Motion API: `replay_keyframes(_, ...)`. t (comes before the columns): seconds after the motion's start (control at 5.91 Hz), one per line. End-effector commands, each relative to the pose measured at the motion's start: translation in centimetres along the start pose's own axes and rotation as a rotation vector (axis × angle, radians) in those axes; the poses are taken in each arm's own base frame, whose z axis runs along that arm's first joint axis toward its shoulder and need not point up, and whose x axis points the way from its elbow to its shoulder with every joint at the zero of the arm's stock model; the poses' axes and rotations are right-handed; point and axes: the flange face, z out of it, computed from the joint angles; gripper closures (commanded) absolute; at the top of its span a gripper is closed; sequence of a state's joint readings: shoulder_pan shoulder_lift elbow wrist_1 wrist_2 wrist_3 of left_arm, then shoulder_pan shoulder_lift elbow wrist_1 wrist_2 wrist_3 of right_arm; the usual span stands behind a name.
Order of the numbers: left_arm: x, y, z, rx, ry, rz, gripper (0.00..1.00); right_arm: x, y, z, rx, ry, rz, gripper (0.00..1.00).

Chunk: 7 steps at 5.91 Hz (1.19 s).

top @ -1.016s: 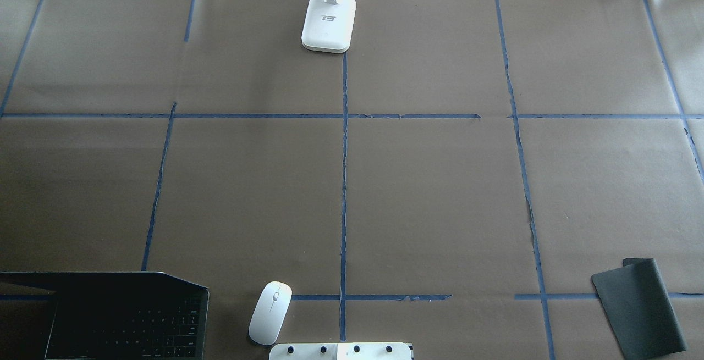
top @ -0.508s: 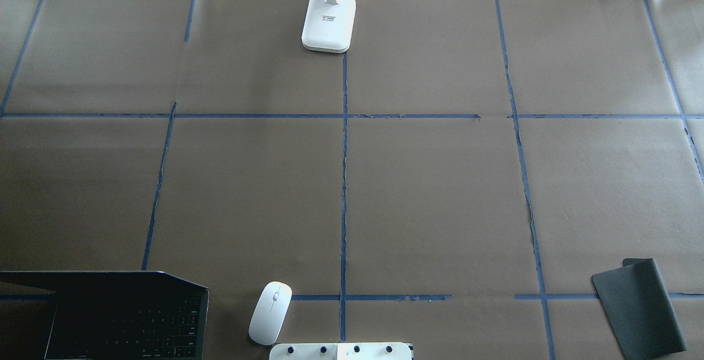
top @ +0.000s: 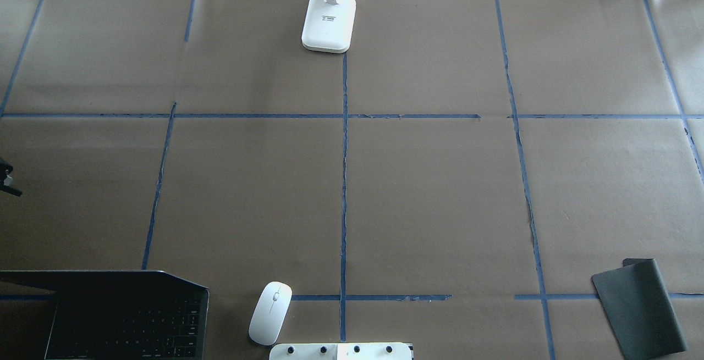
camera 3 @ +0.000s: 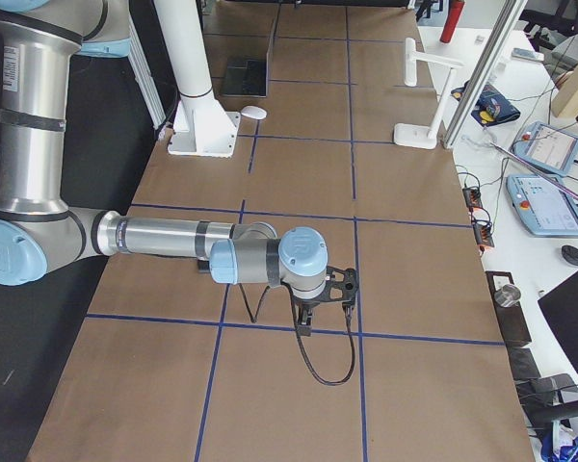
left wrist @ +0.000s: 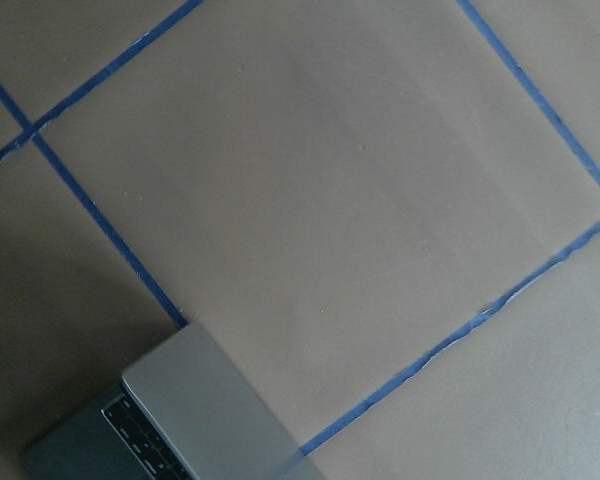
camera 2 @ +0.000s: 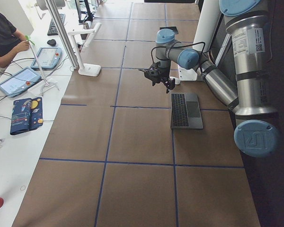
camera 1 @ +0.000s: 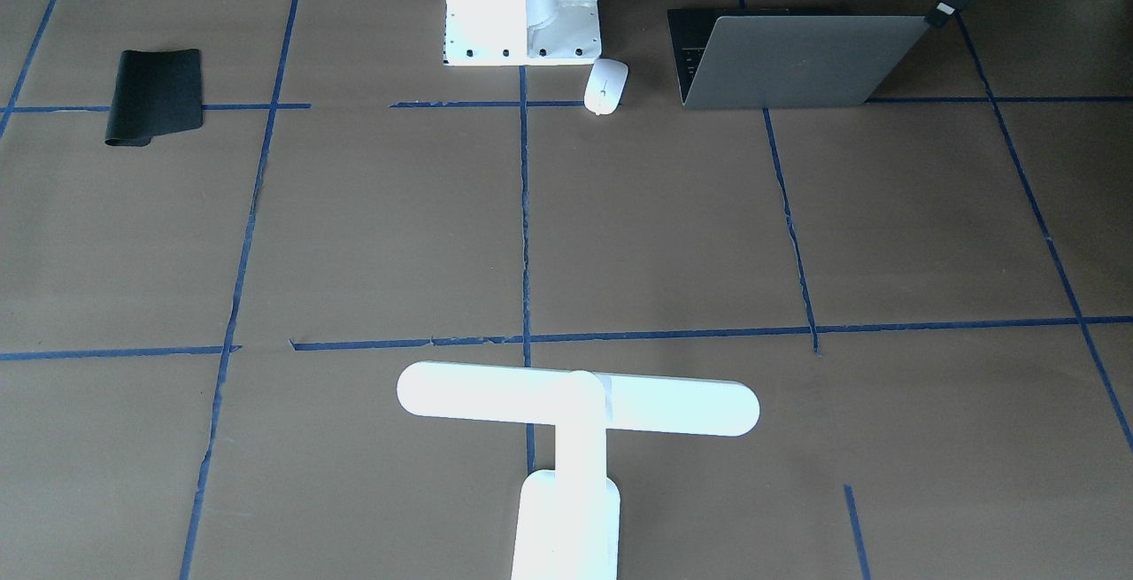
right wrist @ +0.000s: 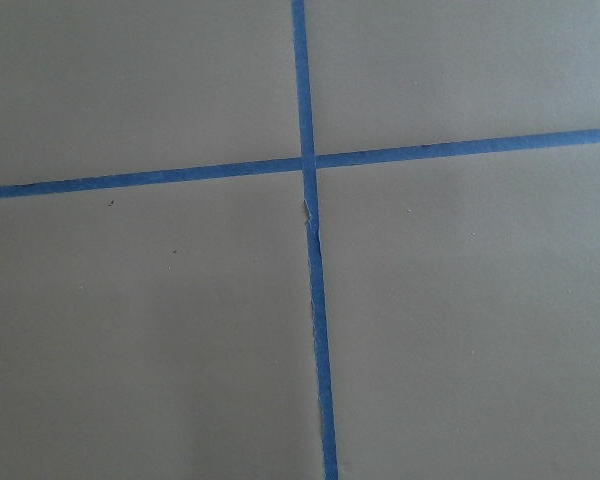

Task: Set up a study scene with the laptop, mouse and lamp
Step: 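Lower the left gripper and grasp the open grey laptop's edge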

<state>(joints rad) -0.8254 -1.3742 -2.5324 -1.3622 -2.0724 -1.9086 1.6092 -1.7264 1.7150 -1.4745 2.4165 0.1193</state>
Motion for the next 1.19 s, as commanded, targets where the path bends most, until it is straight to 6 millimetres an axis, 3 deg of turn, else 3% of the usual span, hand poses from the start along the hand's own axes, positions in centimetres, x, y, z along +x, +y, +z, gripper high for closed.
replay_keyframes(0.0,-0.4,5.3,2.6,0.048,-0.015,-0.115,0.0,-0.1,0.0,-0.1,0.002,0.0,-0.002,0.0)
replay_keyframes(0.34,-1.3,8.2,4.2,0.09,-0.025,-0.182,0.0,-0.2,0.0,-0.1,0.002,-0.004,-0.003,0.0)
replay_keyframes(1.02,-1.7,8.8,5.2,0.112,-0.051,-0.227,0.0,-0.4,-0.1,-0.2,0.002,-0.024,-0.001,0.0)
